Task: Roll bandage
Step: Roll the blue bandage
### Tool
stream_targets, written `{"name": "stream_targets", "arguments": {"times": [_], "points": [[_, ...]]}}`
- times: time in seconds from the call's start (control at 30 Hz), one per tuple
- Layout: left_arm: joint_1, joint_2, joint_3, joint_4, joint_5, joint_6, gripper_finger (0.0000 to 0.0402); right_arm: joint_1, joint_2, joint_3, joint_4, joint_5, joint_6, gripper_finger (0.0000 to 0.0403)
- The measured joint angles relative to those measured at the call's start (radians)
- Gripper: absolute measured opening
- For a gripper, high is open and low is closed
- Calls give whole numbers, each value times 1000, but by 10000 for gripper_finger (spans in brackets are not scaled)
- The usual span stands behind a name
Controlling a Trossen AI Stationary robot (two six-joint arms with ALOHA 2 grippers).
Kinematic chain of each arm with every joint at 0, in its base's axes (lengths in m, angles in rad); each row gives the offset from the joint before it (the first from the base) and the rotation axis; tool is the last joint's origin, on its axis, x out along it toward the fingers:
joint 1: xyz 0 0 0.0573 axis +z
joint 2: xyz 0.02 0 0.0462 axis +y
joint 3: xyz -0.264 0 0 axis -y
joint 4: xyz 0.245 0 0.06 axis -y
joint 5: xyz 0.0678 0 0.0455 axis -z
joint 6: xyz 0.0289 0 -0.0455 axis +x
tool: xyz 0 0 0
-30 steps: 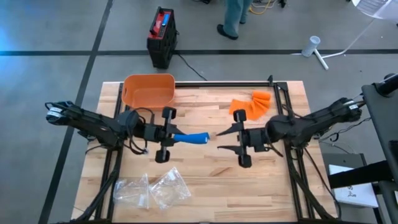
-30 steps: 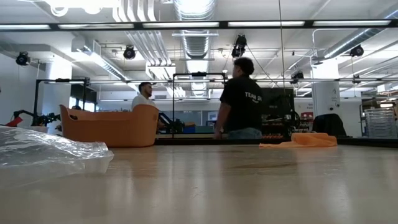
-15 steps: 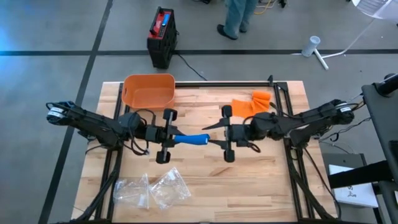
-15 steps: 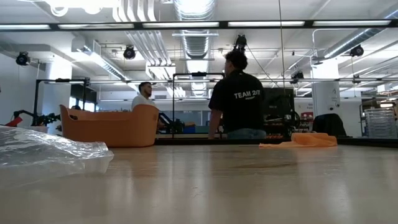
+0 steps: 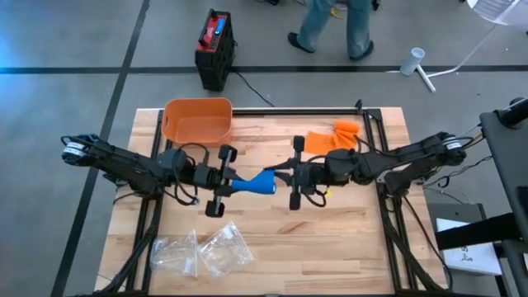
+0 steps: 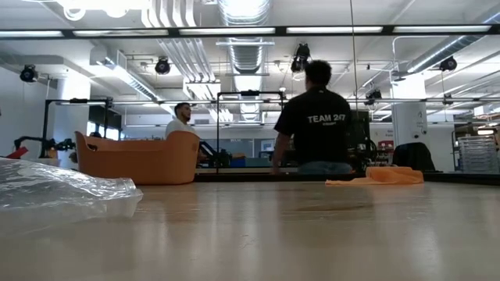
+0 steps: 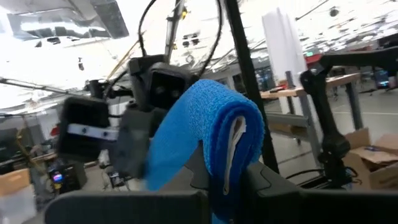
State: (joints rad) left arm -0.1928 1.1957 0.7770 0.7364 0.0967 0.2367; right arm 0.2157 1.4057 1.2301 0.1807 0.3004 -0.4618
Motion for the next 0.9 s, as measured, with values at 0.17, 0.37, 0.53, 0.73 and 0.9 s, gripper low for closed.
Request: {"name": "stream_targets", "arguments": {"times": [0.17,0.37,0.53,0.73,0.9], "points": [[2,0,-1,31,53,-34,11,0,-7,-1,-82,70,16,1],[6,1,-3,80,17,-98,11,7,18,-14,-129,32,94,0],[7,-1,-5,70,-129,-106,11,43,32,-20,-154,27,112,0],[6,-16,-5,20,-183,-18,11,66,15,-8,-155,45,115,0],[8,-24,-5,-14,-188,36,11,63,-21,14,-198,46,137,31]]}}
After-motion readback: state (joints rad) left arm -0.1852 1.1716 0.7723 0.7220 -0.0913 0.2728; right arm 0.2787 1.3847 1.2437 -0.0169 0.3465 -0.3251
